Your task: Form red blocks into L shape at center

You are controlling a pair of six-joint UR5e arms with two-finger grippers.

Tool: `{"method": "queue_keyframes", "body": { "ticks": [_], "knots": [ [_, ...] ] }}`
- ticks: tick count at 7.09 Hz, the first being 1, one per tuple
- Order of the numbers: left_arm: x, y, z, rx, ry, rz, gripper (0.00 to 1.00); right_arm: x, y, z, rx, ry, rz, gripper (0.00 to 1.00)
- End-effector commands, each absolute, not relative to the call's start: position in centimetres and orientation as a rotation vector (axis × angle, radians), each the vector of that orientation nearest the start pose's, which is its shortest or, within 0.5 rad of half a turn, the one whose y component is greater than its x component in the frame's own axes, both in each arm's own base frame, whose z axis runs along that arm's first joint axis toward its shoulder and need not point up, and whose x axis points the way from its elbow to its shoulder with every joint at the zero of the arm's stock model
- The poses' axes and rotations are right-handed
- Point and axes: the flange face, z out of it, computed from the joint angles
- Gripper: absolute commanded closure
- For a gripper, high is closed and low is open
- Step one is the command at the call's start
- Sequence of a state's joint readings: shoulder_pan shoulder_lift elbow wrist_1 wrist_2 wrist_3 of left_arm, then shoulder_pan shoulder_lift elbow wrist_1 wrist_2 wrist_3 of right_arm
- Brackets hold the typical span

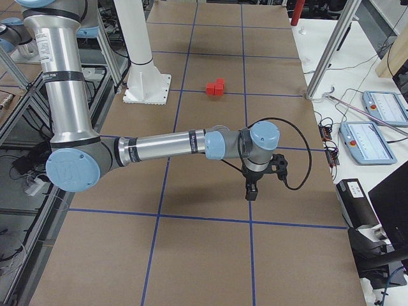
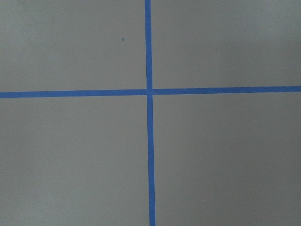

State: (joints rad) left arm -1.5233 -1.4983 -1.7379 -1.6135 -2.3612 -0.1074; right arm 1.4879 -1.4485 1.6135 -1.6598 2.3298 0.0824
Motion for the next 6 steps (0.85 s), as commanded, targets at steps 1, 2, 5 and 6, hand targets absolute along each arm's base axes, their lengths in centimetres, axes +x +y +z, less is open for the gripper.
{"method": "queue_keyframes", "body": {
  "ticks": [1, 2, 5, 6],
  "knots": [
    [-3.9, -47.0, 61.2, 0.053, 0.797, -0.007, 0.00, 2.0, -54.0, 59.4, 0.001, -0.758, -0.036, 0.00],
    [-3.9, -46.9, 61.2, 0.049, 0.807, -0.008, 0.00, 2.1, -54.0, 59.7, -0.005, -0.753, -0.034, 0.00],
    [-3.6, -45.4, 61.9, 0.020, 0.864, -0.017, 0.00, 2.1, -53.9, 59.5, -0.002, -0.746, -0.023, 0.00],
    [-3.7, -45.2, 62.1, 0.016, 0.861, -0.027, 0.00, 2.1, -53.7, 59.5, -0.003, -0.746, -0.023, 0.00]
  ]
}}
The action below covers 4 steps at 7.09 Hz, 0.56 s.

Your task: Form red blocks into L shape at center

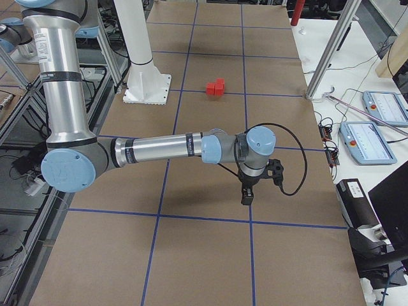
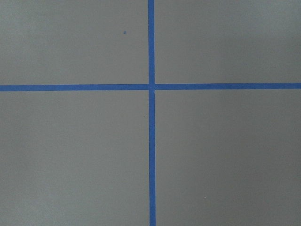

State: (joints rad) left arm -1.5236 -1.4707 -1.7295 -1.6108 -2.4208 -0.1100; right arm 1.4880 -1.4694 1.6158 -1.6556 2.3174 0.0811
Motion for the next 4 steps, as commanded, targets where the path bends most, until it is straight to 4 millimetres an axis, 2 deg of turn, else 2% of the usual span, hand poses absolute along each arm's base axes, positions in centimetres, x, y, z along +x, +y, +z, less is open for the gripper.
{"method": "queue_keyframes", "body": {
  "ticks": [1, 3, 4],
  "knots": [
    [-3.8, -45.2, 61.8, 0.021, 0.859, -0.034, 0.00, 2.1, -53.7, 59.4, 0.000, -0.748, -0.024, 0.00],
    [-3.8, -45.3, 61.4, 0.028, 0.856, -0.031, 0.00, 2.1, -53.7, 58.3, 0.021, -0.748, -0.031, 0.00],
    [-4.1, -46.0, 60.9, 0.048, 0.818, -0.026, 0.00, 2.1, -53.8, 58.3, 0.021, -0.749, -0.033, 0.00]
  ]
}}
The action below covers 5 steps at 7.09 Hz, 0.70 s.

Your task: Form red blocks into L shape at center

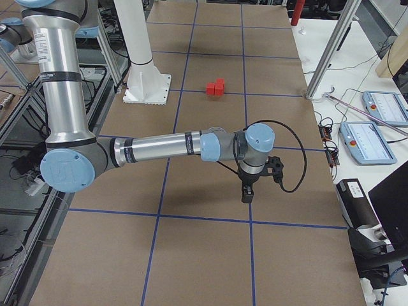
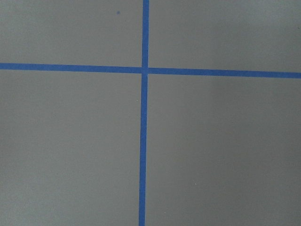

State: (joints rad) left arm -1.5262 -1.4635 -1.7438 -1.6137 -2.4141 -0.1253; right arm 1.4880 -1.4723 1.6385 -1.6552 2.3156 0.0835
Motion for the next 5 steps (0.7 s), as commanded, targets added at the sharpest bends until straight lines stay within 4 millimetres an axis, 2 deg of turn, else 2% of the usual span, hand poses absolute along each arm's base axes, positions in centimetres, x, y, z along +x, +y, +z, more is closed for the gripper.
{"method": "queue_keyframes", "body": {
  "ticks": [1, 5],
  "knots": [
    [-4.12, -45.82, 61.28, 0.043, 0.809, -0.029, 0.00, 2.12, -53.93, 58.02, 0.026, -0.750, -0.034, 0.00],
    [-4.02, -46.08, 61.36, 0.041, 0.812, -0.028, 0.00, 2.11, -53.79, 57.95, 0.025, -0.753, -0.033, 0.00]
  ]
}}
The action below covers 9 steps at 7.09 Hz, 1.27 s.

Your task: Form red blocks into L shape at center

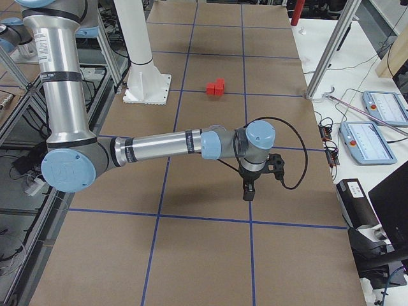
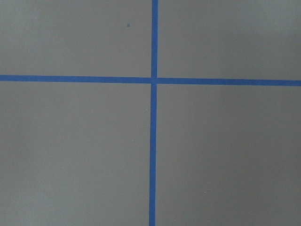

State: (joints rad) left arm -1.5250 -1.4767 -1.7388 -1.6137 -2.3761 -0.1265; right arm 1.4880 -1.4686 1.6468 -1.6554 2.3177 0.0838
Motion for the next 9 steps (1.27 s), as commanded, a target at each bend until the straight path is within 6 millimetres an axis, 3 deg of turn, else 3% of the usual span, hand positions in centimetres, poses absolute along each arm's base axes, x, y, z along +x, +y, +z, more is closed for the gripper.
{"method": "queue_keyframes", "body": {
  "ticks": [1, 9],
  "knots": [
    [-4.02, -46.15, 61.43, 0.041, 0.812, -0.028, 0.00, 2.10, -53.72, 57.57, 0.032, -0.755, -0.036, 0.00],
    [-4.02, -46.12, 60.66, 0.055, 0.813, -0.022, 0.00, 2.12, -53.06, 57.67, 0.030, -0.759, -0.036, 0.00]
  ]
}}
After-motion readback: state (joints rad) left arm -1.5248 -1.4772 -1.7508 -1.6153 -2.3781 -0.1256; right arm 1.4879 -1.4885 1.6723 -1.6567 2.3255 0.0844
